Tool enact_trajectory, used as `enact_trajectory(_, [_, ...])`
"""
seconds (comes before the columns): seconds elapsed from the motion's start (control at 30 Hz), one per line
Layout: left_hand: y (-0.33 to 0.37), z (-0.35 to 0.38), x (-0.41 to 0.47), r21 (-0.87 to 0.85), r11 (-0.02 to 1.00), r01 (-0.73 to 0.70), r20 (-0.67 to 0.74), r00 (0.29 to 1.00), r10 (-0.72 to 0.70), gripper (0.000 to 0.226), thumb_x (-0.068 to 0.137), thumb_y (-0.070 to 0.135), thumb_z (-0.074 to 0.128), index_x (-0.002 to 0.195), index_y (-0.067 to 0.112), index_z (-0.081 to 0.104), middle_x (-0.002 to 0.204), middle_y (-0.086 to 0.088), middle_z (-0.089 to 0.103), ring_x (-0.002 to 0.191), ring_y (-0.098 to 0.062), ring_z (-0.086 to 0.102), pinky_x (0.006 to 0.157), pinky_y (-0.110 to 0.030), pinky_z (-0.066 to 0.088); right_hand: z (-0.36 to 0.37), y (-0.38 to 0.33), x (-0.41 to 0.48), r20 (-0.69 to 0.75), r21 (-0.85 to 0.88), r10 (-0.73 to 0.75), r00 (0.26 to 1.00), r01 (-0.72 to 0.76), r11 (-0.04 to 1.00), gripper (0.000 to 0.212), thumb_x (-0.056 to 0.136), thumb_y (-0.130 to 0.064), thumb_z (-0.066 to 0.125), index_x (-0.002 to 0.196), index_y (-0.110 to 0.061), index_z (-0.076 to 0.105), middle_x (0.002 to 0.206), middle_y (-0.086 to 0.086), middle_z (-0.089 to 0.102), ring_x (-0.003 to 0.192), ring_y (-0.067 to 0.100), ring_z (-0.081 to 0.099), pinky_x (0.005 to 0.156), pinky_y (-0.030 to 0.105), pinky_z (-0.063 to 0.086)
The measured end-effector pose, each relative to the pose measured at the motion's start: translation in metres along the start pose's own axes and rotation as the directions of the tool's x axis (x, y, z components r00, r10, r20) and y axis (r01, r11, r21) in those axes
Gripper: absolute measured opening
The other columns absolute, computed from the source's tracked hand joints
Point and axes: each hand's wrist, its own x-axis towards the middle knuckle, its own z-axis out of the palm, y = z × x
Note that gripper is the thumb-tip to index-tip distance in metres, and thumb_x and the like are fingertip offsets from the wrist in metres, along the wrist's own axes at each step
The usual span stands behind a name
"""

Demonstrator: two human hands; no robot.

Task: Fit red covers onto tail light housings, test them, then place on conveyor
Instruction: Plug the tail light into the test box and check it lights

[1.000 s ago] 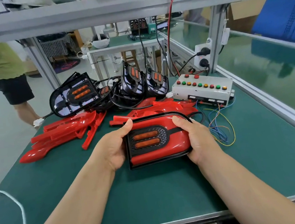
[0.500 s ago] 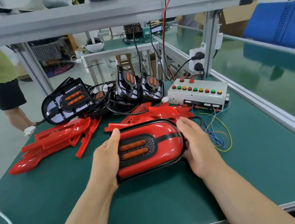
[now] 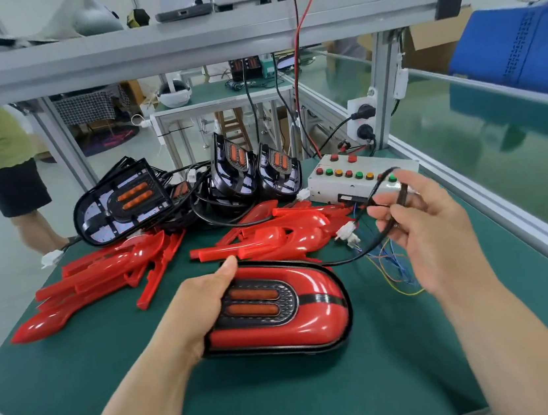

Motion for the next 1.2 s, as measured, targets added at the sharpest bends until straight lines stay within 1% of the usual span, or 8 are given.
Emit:
enact_trajectory(0.27, [0.006,0.041,0.0,0.102,0.99,-0.099,0.062,0.994,0.093,0.056,0.093,0.049,0.06,0.1,-0.004,0.072,0.097,-0.025,0.074,0.094,-0.046,0.07,0.089,-0.061,0.054,-0.036,-0.012,0.012,-0.033,-0.398,0.017,0.999,-0.029,0.917,0.061,0.087,0.016,0.044,0.133,-0.023,0.051,0.069,0.0,0.071,0.06,0.015,0.071,0.057,0.024,0.055])
enact_trajectory(0.37, [0.009,0.059,0.004,0.175,0.976,-0.13,0.085,0.99,0.117,0.072,0.089,0.053,0.063,0.103,-0.017,0.061,0.105,-0.037,0.065,0.1,-0.056,0.062,0.089,-0.065,0.05,-0.056,-0.013,0.019,-0.105,-0.736,0.107,0.989,-0.15,0.66,0.044,0.086,-0.006,0.061,0.127,-0.02,0.057,0.076,0.006,0.071,0.068,0.021,0.071,0.07,0.039,0.06])
enact_trajectory(0.47, [0.007,0.072,0.013,0.281,0.942,-0.185,0.061,0.983,0.175,0.052,0.091,0.05,0.063,0.076,-0.001,0.061,0.08,-0.02,0.07,0.074,-0.035,0.068,0.082,-0.054,0.055,-0.063,-0.023,0.02,-0.16,-0.953,0.06,0.985,-0.17,0.251,0.05,0.08,-0.035,0.074,0.126,-0.021,0.058,0.105,0.004,0.066,0.087,0.022,0.067,0.078,0.035,0.053])
enact_trajectory(0.53, [0.005,0.075,0.021,0.417,0.882,-0.221,0.03,0.973,0.229,0.045,0.09,0.05,0.063,0.063,0.015,0.057,0.069,-0.006,0.066,0.065,-0.026,0.062,0.077,-0.043,0.054,-0.061,-0.026,0.025,-0.107,-0.982,-0.116,0.987,-0.087,0.169,0.064,0.075,-0.033,0.08,0.132,-0.016,0.057,0.13,0.008,0.052,0.114,0.028,0.055,0.09,0.038,0.046])
enact_trajectory(0.63, [0.009,0.072,0.029,0.573,0.779,-0.255,-0.008,0.948,0.317,0.025,0.086,0.052,0.065,0.085,0.028,0.071,0.086,0.012,0.071,0.084,-0.007,0.066,0.08,-0.029,0.052,-0.035,-0.024,0.045,0.145,-0.969,-0.245,0.959,0.187,0.162,0.043,0.083,-0.017,0.071,0.126,-0.013,0.063,0.131,0.008,0.054,0.121,0.029,0.05,0.099,0.037,0.042])
enact_trajectory(0.73, [0.019,0.074,0.034,0.675,0.676,-0.295,0.022,0.924,0.381,0.033,0.081,0.051,0.07,0.107,0.032,0.065,0.102,0.017,0.058,0.093,0.003,0.056,0.075,-0.016,0.039,0.0,-0.004,0.073,0.327,-0.943,0.009,0.945,0.326,0.065,0.029,0.094,-0.015,0.056,0.122,-0.015,0.064,0.126,0.008,0.061,0.115,0.027,0.055,0.095,0.036,0.043])
enact_trajectory(0.9, [0.037,0.099,0.043,0.763,0.542,-0.351,0.091,0.89,0.448,0.034,0.085,0.044,0.07,0.112,0.024,0.068,0.108,0.006,0.06,0.103,-0.014,0.059,0.094,-0.034,0.047,0.022,0.04,0.096,0.446,-0.874,0.227,0.866,0.476,-0.1,0.017,0.097,-0.013,0.052,0.109,-0.017,0.063,0.107,0.005,0.067,0.094,0.022,0.059,0.074,0.029,0.041])
enact_trajectory(1.2, [0.064,0.146,0.084,0.936,0.216,-0.279,0.246,0.955,0.167,0.032,0.091,0.038,0.062,0.074,0.011,0.06,0.079,-0.005,0.061,0.085,-0.028,0.062,0.075,-0.036,0.05,0.0,0.037,0.091,0.359,-0.926,0.11,0.927,0.339,0.165,0.027,0.095,-0.016,0.056,0.07,-0.026,0.052,0.083,0.001,0.06,0.081,0.021,0.053,0.068,0.033,0.04])
